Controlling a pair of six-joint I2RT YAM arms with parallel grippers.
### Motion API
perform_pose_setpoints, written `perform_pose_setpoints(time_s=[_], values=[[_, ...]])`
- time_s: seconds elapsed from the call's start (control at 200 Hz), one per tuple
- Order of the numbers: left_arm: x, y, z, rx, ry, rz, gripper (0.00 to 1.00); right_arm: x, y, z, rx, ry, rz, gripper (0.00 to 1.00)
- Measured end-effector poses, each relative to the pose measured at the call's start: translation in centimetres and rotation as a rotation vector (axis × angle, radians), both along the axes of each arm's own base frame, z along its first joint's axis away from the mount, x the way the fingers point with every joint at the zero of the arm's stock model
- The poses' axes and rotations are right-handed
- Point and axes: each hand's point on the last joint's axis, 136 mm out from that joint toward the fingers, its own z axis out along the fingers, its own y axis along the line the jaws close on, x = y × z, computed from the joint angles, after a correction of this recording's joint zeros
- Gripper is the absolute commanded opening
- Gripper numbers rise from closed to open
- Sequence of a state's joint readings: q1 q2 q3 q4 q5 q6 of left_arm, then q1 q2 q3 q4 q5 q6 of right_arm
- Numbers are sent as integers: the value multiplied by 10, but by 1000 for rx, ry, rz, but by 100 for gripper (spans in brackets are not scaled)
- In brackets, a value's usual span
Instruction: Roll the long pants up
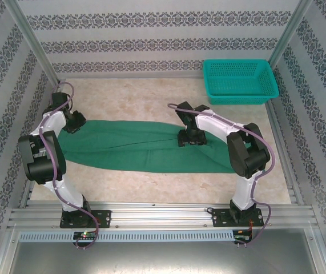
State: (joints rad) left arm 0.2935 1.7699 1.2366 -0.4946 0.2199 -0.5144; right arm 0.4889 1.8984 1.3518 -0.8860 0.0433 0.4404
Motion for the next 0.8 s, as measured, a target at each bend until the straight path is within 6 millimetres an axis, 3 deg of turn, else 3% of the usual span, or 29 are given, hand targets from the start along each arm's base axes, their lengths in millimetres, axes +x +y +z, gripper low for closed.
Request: perform_pose_setpoints(time_s=[0.115, 0.165, 0.205, 0.38, 0.565, 0.699, 0.799], values=[[0, 0, -2, 0, 4, -3, 27, -5, -3, -10, -13, 21, 2, 37], [0, 0, -2, 0, 4, -3, 27, -5, -5, -14, -20, 24, 11, 12], [0, 0, -2, 0, 4, -3, 26, -5, -6, -15, -27, 26, 10, 0], [-1, 0, -2, 0, 6, -3, 24, -2, -11, -12, -47, 5, 16, 0], [-1, 0, -2, 1, 6, -6, 19, -7, -16, 25, -16, -78, 14, 0], [-2, -2, -5, -1, 13, -10, 18, -24, -21, 53, 20, -132, 14, 0], [-3, -5, -6, -1, 17, -16, 18, -45, -22, 55, 41, -115, 15, 0]])
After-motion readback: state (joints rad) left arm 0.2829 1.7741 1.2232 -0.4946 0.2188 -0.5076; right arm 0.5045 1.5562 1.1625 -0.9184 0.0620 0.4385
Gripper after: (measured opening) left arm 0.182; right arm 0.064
